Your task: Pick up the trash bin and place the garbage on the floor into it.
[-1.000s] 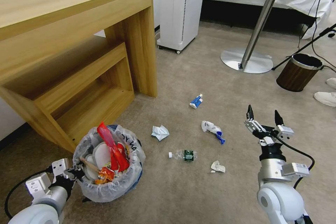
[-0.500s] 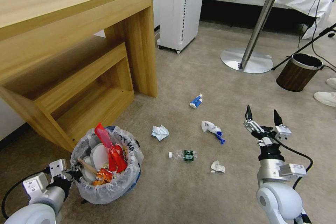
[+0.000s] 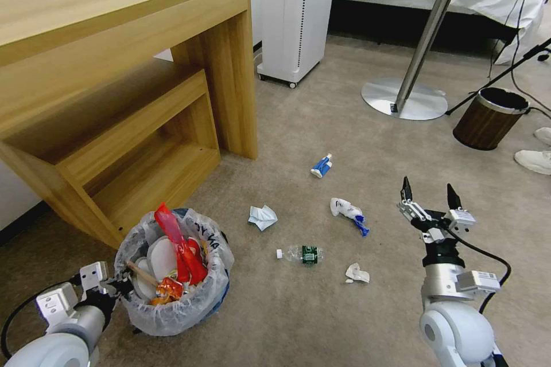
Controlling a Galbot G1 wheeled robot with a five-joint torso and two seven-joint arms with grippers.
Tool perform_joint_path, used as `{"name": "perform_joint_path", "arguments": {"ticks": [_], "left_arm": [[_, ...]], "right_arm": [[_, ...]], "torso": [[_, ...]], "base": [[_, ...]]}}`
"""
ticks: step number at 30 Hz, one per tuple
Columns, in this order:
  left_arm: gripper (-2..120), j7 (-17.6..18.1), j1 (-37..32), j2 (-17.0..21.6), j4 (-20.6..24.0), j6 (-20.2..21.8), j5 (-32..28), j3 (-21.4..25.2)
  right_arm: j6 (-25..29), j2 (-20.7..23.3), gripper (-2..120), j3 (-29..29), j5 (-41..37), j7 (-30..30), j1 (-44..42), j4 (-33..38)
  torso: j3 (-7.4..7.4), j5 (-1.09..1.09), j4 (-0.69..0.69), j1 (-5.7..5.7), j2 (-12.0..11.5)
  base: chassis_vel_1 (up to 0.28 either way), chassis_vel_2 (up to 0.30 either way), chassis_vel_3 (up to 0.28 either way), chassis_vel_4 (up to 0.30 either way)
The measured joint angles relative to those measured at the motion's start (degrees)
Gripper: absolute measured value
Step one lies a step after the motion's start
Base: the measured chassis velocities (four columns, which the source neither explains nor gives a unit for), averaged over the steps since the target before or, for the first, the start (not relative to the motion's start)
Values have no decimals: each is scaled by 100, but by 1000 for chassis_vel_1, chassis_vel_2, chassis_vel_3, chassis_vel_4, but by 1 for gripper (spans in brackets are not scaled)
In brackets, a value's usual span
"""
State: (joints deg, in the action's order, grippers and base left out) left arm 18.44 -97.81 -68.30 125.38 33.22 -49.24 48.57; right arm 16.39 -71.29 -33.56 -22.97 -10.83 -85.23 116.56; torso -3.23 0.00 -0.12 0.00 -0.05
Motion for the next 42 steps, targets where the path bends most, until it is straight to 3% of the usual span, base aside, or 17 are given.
{"name": "perform_joint_path", "arguments": {"ticks": [32, 36, 39, 40, 42], "left_arm": [[1, -25, 125, -100, -196, -28, 69, -63], [1, -25, 144, -107, -213, -32, 81, -75], [1, -25, 162, -144, -231, -37, 101, -81], [1, -25, 162, -144, -231, -37, 101, -81], [1, -27, 159, -178, -232, -41, 119, -80]], "right_arm": [[28, 158, 100, 264, -72, 58, 246, -404], [-267, 455, 100, 455, -390, -37, 381, -468], [-876, 1002, 100, 827, -805, -268, 610, -596], [-876, 1002, 100, 827, -805, -268, 610, -596], [-1466, 1338, 100, 1056, -1099, -302, 727, -678]], "torso": [[0, 0, 0, 0, 0], [-1, 0, -1, 0, 0], [0, 0, 0, 0, 0], [0, 0, 0, 0, 0], [0, 0, 0, 0, 0]], "base": [[-34, 36, 31, -33], [0, 0, 0, 0], [0, 0, 0, 0], [0, 0, 0, 0], [0, 0, 0, 0]]}}
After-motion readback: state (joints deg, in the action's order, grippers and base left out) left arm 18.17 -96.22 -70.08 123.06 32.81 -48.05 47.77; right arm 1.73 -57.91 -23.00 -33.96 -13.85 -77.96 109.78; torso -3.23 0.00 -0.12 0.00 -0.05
